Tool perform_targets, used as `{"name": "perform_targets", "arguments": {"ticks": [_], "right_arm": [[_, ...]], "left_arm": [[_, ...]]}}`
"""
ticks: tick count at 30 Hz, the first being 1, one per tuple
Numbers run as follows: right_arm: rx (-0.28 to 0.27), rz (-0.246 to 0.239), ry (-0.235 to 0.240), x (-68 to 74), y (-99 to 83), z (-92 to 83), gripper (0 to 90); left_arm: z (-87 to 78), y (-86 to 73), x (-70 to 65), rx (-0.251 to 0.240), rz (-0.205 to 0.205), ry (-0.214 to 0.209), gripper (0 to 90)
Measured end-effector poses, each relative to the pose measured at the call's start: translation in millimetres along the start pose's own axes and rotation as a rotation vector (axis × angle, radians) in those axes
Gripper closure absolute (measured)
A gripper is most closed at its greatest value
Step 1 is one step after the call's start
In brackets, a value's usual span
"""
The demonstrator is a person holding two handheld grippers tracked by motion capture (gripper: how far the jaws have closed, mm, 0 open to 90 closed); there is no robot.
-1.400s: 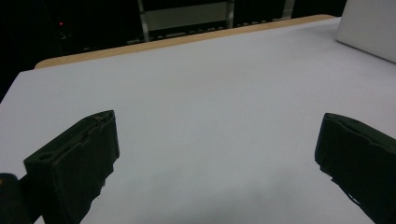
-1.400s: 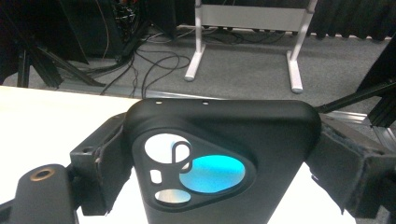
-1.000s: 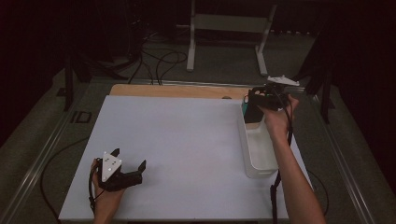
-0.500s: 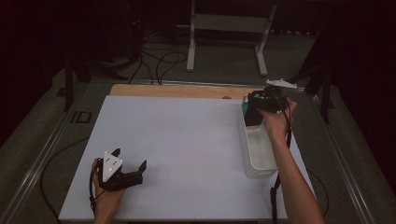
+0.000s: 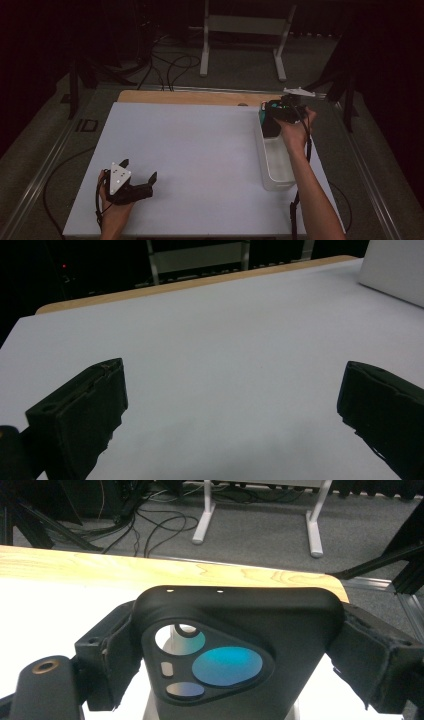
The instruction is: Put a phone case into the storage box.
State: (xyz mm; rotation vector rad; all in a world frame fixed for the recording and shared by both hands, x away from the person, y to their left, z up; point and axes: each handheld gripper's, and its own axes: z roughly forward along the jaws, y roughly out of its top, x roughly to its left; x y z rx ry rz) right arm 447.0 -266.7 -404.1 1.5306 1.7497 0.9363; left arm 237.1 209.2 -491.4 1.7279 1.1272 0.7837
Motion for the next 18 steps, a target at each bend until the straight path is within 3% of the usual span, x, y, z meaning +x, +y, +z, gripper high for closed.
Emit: {"name": "perform_targets", "arguments": {"ticks": [18], "right_arm": [[0.029,0.003,-0.021,-0.1,-8.8,14.0,13.3]], "left_arm": [[-0.1,0.0,-0.8,0.000,-0.001,0.001,0.2]]}}
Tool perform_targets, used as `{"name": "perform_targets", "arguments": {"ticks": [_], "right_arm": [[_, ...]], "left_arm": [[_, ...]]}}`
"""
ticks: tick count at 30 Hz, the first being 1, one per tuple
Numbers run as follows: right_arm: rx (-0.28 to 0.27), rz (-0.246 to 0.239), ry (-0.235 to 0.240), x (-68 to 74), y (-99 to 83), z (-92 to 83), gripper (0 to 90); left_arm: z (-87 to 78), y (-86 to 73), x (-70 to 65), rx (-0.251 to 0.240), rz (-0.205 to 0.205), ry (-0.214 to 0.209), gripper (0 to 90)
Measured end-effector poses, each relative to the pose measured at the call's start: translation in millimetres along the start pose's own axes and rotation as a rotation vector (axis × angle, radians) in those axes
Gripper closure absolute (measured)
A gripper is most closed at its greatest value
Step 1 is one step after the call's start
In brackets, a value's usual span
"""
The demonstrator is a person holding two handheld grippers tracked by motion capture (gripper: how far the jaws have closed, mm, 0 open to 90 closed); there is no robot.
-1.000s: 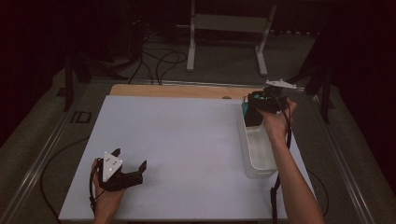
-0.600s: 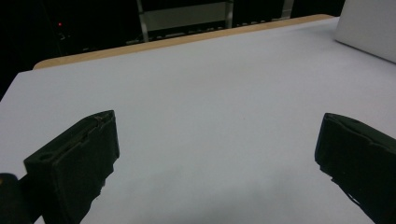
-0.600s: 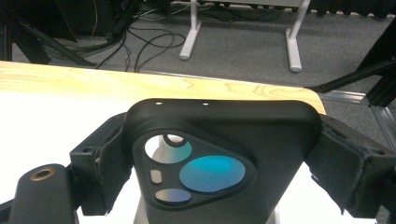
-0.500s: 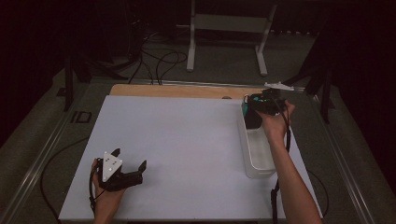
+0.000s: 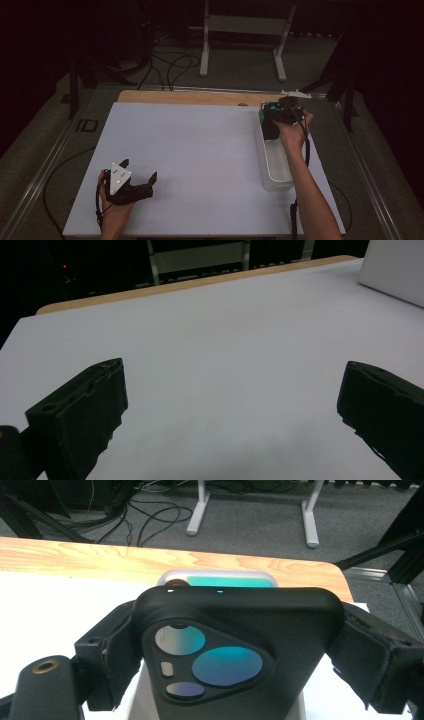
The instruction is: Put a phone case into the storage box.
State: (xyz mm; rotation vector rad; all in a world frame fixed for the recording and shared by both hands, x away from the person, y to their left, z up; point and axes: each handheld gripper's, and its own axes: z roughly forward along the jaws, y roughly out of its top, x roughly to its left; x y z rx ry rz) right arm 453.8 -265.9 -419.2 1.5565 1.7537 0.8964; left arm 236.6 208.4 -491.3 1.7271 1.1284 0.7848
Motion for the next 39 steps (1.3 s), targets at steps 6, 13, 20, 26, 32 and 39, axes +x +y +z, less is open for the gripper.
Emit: {"name": "perform_targets", "arguments": {"ticks": [6,13,20,26,32,39], "right_arm": [[-0.009,-0.010,0.001,1.4,-0.9,3.3,13.2],[-0.020,-0.017,0.003,3.3,-1.1,8.2,12.8],[-0.027,-0.033,0.006,5.3,-1.2,12.8,12.6],[-0.017,-0.036,0.013,6.5,-0.2,16.2,12.0],[-0.003,-0.014,0.028,6.3,-1.6,20.0,11.0],[0.015,-0.007,0.023,6.0,-3.5,23.5,7.4]], "left_arm": [[-0.2,0.0,-0.1,-0.001,0.001,-0.001,0.2],[0.1,0.0,-1.0,0.001,0.005,-0.004,0.2],[0.6,-0.2,-1.2,0.004,0.007,-0.005,0.2],[1.0,-0.3,-1.7,0.005,0.007,-0.006,0.2],[1.3,-0.5,-1.9,0.007,0.006,-0.008,0.2],[1.3,-0.6,-1.7,0.008,0.007,-0.007,0.2]]}}
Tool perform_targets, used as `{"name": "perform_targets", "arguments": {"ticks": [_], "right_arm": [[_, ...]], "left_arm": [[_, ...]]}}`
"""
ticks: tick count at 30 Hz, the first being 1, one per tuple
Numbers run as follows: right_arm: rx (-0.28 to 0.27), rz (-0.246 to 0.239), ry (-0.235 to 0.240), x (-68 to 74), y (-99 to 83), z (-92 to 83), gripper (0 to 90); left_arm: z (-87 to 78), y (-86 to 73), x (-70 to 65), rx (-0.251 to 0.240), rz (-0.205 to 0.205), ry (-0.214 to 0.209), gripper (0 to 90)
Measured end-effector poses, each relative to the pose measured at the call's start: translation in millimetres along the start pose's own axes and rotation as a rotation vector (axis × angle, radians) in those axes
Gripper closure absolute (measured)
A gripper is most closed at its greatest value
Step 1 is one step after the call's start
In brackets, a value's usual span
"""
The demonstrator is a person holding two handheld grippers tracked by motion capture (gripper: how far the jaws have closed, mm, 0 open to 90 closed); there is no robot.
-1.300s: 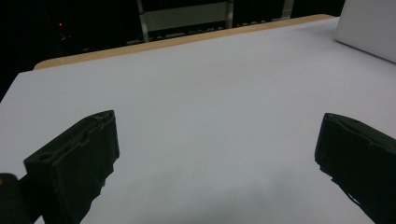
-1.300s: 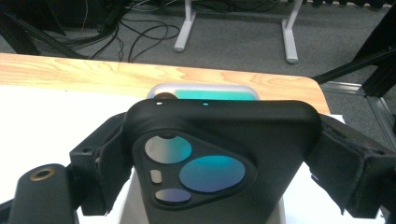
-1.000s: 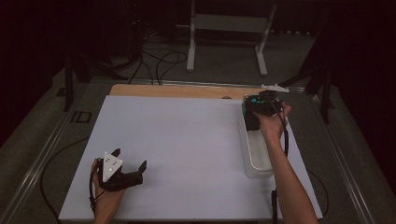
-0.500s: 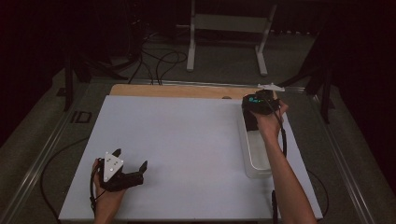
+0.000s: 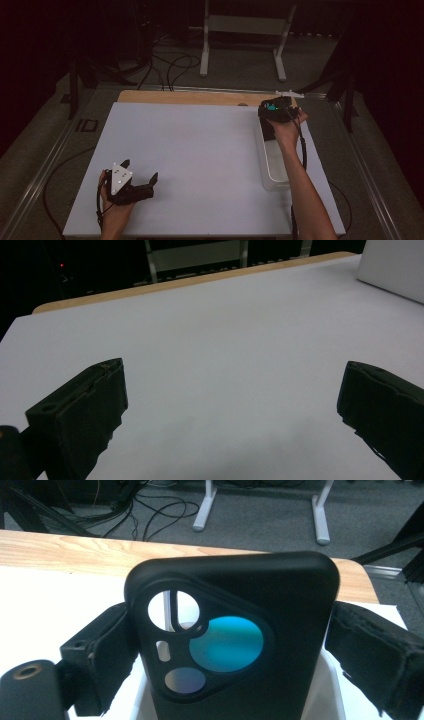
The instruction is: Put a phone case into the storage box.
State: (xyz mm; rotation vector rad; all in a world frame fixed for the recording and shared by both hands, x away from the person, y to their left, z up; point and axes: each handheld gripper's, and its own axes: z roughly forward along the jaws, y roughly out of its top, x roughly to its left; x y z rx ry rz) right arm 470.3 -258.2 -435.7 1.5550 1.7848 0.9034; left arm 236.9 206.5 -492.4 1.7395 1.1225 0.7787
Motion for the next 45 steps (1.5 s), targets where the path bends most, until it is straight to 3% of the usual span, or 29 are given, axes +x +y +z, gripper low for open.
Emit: {"name": "perform_targets", "arguments": {"ticks": [16,24,26,35,45], "right_arm": [[-0.066,-0.005,0.047,-5.7,7.5,-17.1,7.4],[-0.063,-0.047,0.120,-0.8,7.2,-36.1,7.4],[-0.070,-0.050,0.156,2.5,4.6,-44.2,7.4],[-0.061,-0.145,0.253,21.9,-8.5,-75.4,7.4],[-0.086,-0.181,0.329,36.6,-44.8,-107.9,7.8]], "left_arm": [[1.1,-0.1,-1.4,0.002,0.005,-0.006,0.2],[0.3,0.3,-1.1,0.002,0.005,-0.009,0.2],[0.3,0.3,-1.0,0.003,0.005,-0.012,0.2],[-0.2,0.7,-0.9,0.003,0.008,-0.021,0.2],[-2.4,2.3,-0.6,-0.005,0.007,-0.030,0.2]]}}
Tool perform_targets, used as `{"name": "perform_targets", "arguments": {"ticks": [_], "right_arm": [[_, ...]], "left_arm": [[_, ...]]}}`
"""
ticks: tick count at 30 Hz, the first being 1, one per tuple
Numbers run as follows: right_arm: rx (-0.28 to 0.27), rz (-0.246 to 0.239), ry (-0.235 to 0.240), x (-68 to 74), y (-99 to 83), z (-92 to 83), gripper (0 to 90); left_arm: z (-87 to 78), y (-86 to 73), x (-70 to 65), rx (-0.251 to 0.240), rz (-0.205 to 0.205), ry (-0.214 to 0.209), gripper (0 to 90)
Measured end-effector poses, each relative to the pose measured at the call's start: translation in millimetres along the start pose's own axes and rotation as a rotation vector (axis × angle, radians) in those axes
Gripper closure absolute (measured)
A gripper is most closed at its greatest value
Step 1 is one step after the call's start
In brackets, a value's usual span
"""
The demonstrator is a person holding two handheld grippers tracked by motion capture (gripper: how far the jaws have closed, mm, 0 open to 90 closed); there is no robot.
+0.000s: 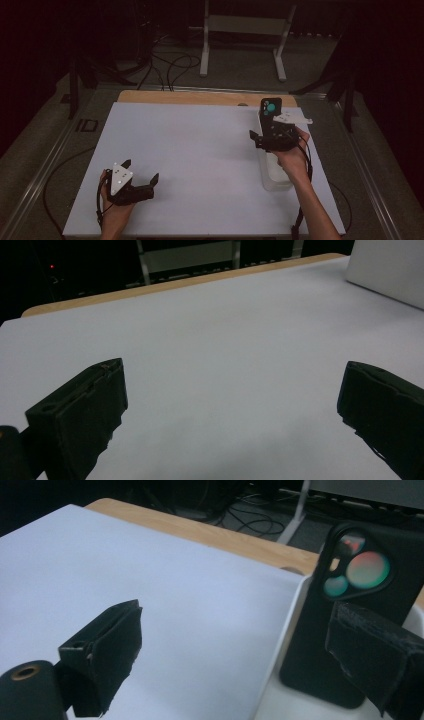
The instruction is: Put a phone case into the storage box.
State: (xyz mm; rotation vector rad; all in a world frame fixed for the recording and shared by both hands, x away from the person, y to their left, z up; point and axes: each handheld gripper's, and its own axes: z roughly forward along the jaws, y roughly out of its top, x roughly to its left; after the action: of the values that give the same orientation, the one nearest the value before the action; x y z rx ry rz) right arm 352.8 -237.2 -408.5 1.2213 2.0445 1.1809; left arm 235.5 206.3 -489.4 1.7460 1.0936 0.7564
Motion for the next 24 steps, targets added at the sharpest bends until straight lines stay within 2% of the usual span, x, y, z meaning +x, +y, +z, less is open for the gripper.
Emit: {"name": "perform_targets", "arguments": {"ticks": [9,24], "right_arm": [[-0.034,-0.011,0.061,18.8,-33.2,-20.2,7.8],[-0.165,-0.053,0.138,34.9,-81.9,-42.1,7.8]], "left_arm": [[-5.1,3.5,0.6,-0.014,0.002,-0.026,0.2],[-11.4,6.1,3.6,-0.033,0.009,-0.055,0.2]]}}
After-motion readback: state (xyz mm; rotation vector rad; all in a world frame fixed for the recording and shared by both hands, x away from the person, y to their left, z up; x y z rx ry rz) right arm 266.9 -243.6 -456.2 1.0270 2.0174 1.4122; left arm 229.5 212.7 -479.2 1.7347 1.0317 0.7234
